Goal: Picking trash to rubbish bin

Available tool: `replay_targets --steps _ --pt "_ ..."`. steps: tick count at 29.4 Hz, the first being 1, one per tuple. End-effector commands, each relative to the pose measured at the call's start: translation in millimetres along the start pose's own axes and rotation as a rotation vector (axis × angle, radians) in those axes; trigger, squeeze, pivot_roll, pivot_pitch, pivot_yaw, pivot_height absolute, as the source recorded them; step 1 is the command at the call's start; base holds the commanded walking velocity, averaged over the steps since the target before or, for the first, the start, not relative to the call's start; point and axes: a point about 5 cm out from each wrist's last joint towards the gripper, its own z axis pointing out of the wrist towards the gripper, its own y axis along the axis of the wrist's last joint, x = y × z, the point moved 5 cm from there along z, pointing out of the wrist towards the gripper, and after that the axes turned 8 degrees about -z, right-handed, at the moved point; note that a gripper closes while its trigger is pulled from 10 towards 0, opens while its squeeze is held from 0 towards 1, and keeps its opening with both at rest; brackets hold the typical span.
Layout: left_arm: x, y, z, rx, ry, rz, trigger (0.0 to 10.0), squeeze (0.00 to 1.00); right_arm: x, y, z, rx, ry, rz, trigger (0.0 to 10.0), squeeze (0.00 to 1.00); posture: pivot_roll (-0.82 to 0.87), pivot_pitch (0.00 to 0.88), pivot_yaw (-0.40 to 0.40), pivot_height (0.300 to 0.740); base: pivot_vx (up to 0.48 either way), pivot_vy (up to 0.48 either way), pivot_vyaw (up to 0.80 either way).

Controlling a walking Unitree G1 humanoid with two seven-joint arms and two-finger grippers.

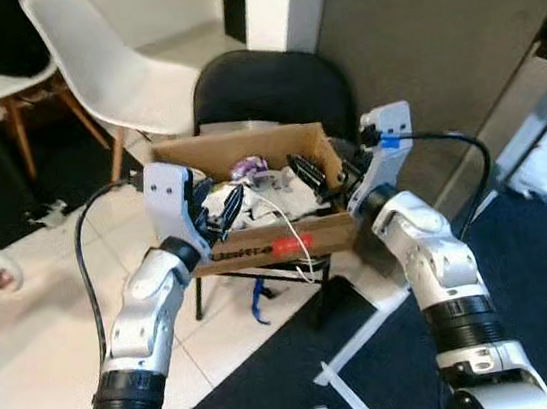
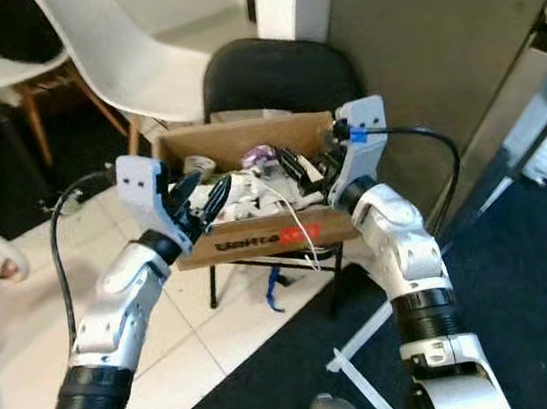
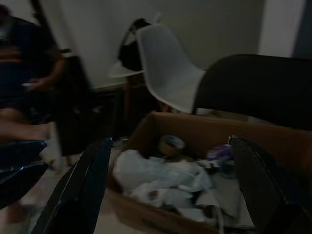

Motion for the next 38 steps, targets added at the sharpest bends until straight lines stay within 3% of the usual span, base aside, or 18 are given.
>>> replay_targets --steps 1,16,25,38 --pt "-2.1 -3 -0.3 0.011 -0.008 0.008 10.0 0.00 -3.7 -1 -1.8 0.004 -0.008 0.002 10.0 0.00 -0.03 0.000 -0.053 0.740 -0.315 0.000 0.00" --pt "-1.3 -3 -0.3 0.010 -0.011 0.009 10.0 0.00 -2.7 -1 -1.1 0.005 0.010 -0.007 10.0 0.00 -0.04 0.000 -0.049 0.740 -0.308 0.000 0.00" --pt "-0.5 -3 -0.8 0.003 -0.013 0.002 10.0 0.00 -0.9 -6 -9.9 0.014 0.068 -0.184 10.0 0.00 -0.04 0.000 -0.047 0.740 -0.252 0.000 0.00" --pt "-1.4 -2 -0.6 0.001 -0.026 -0.001 10.0 0.00 5.9 -9 -9.3 0.024 0.111 -0.232 10.0 0.00 -0.04 0.000 -0.045 0.740 0.000 0.000 0.77"
